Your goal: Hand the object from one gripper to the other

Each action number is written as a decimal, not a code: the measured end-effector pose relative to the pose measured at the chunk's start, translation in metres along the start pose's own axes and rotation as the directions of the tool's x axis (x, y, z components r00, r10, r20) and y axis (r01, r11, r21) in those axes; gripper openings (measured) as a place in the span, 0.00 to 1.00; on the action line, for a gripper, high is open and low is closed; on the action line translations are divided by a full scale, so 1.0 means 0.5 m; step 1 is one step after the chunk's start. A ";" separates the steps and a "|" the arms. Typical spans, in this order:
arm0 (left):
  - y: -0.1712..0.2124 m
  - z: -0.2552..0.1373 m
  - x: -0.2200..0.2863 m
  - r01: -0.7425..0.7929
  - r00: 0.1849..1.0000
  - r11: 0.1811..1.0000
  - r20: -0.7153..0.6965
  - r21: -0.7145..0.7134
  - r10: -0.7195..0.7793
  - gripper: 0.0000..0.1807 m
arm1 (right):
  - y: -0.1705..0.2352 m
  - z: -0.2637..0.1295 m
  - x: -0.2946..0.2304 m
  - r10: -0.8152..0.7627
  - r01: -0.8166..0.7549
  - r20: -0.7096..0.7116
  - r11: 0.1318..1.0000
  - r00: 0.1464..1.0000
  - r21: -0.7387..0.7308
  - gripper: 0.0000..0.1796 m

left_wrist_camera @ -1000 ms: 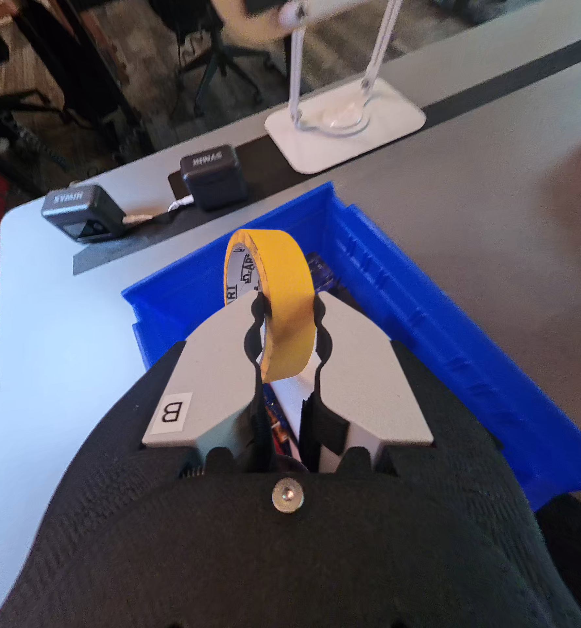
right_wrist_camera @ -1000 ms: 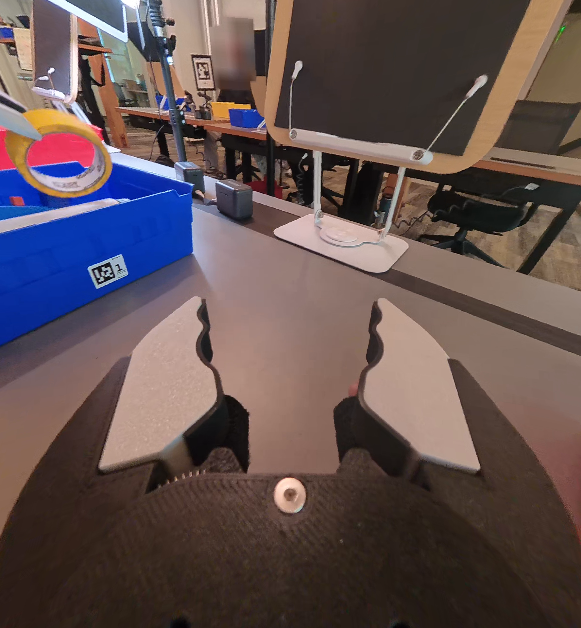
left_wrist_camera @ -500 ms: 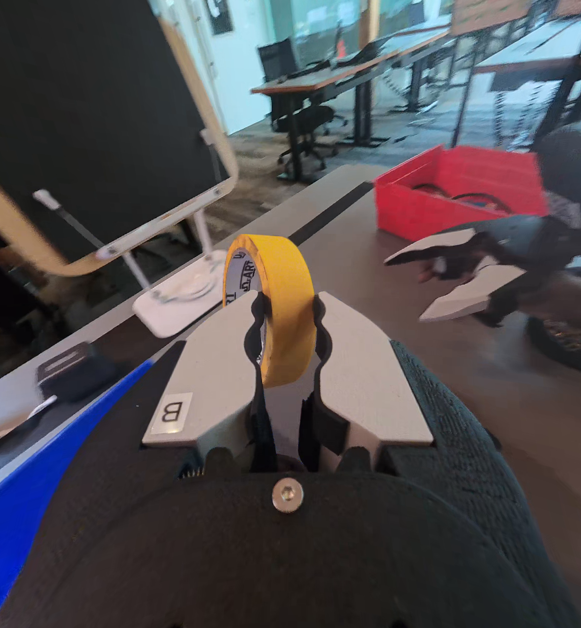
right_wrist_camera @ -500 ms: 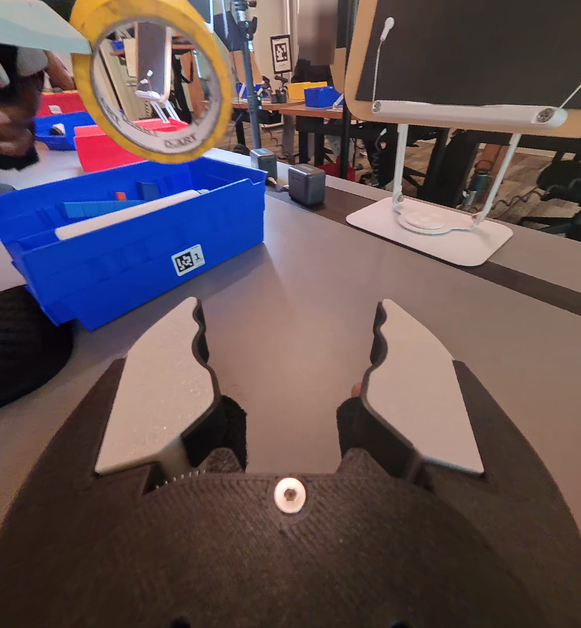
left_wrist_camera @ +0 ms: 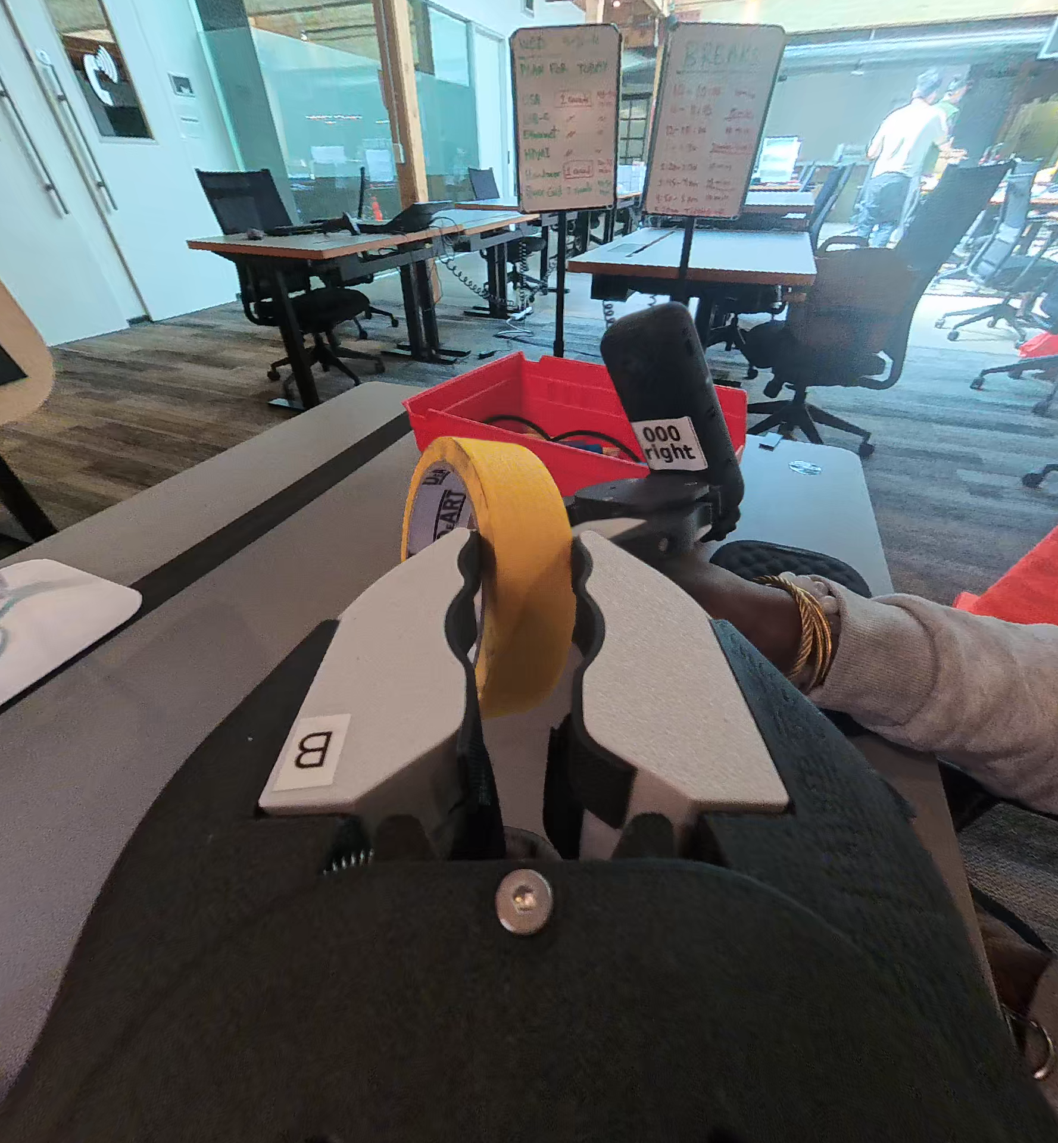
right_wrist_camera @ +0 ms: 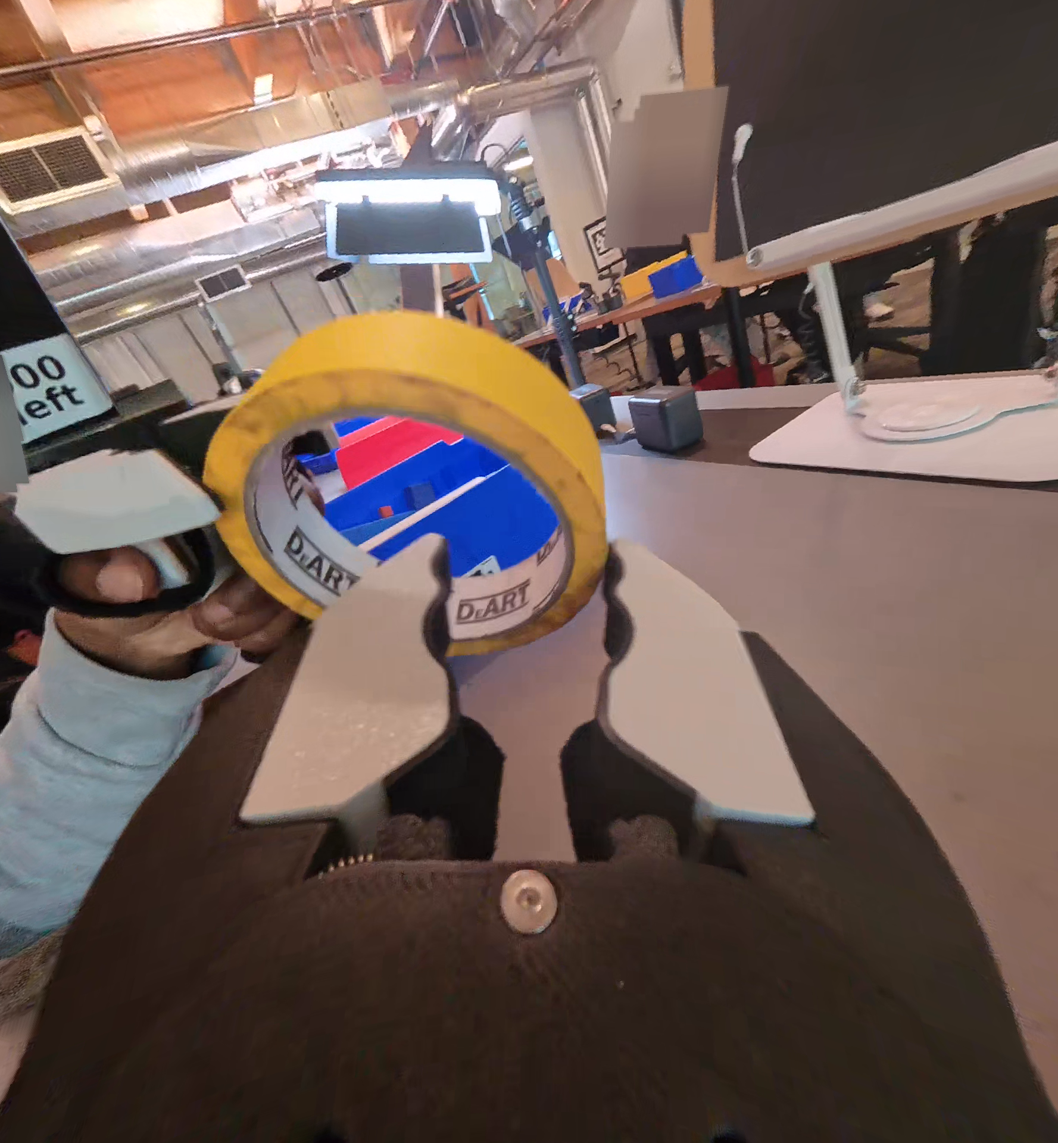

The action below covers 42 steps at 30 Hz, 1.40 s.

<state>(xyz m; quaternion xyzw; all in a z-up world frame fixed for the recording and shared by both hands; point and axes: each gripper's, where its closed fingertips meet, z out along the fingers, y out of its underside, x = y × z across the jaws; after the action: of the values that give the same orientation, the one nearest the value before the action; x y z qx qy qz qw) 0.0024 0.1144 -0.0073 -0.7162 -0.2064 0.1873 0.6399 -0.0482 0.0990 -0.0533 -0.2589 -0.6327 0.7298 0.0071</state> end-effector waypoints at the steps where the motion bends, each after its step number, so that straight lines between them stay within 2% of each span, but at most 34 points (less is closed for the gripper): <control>1: 0.002 0.001 0.004 0.006 1.000 1.000 -0.013 0.005 -0.006 0.15 | -0.002 -0.004 0.008 -0.005 0.006 -0.023 1.000 1.000 0.005 0.20; 3: 0.002 0.001 0.011 0.025 0.999 0.999 -0.038 0.021 -0.024 0.15 | -0.003 -0.013 0.027 -0.020 0.021 -0.075 1.000 0.997 0.010 0.08; 7: 0.010 -0.002 0.016 0.018 0.998 0.999 -0.066 0.033 -0.016 0.15 | -0.015 -0.025 0.032 -0.032 0.035 -0.073 0.998 0.997 0.043 0.06; 9: 0.011 -0.008 0.032 0.016 0.991 0.998 -0.133 0.054 -0.008 0.15 | -0.021 -0.031 0.029 -0.059 0.062 -0.069 0.997 0.996 0.052 0.06; 14: -0.028 -0.050 0.056 0.263 0.894 0.956 -0.407 0.133 -0.189 0.30 | -0.038 -0.040 -0.002 -0.169 0.169 -0.007 0.982 0.986 0.079 0.06; 17: -0.019 -0.051 0.021 0.400 0.846 0.910 -0.426 0.107 -0.322 0.30 | -0.043 -0.042 -0.031 -0.253 0.248 0.043 0.964 0.966 0.099 0.06; 20: 0.015 -0.032 -0.005 0.461 0.829 0.887 -0.375 0.039 -0.415 0.30 | -0.044 -0.044 -0.060 -0.335 0.325 0.087 0.939 0.938 0.111 0.06; 25: 0.087 0.003 0.036 0.354 0.856 0.920 -0.339 -0.168 -0.391 0.30 | -0.041 -0.048 -0.106 -0.420 0.400 0.172 0.905 0.891 0.143 0.06; 28: 0.103 0.010 0.071 0.290 0.853 0.934 -0.385 -0.210 -0.352 0.23 | -0.032 -0.048 -0.130 -0.460 0.437 0.224 0.887 0.859 0.148 0.06; 30: 0.114 0.011 0.086 0.247 0.853 0.941 -0.408 -0.231 -0.325 0.12 | -0.025 -0.049 -0.144 -0.486 0.462 0.254 0.874 0.837 0.151 0.06; 37: 0.106 0.016 0.079 0.214 0.880 0.967 -0.402 -0.141 -0.253 0.06 | -0.022 -0.051 -0.168 -0.539 0.509 0.272 0.842 0.797 0.178 0.08; 42: 0.095 0.014 0.063 0.140 0.921 0.988 -0.357 -0.067 -0.155 0.06 | -0.023 -0.048 -0.177 -0.520 0.486 0.284 0.854 0.806 0.184 0.11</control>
<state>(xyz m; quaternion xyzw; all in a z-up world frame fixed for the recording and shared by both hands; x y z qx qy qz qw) 0.0279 0.1324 -0.0555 -0.7335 -0.1425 -0.0001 0.6646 0.0340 0.0932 -0.0117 0.0418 -0.6329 0.7653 0.1096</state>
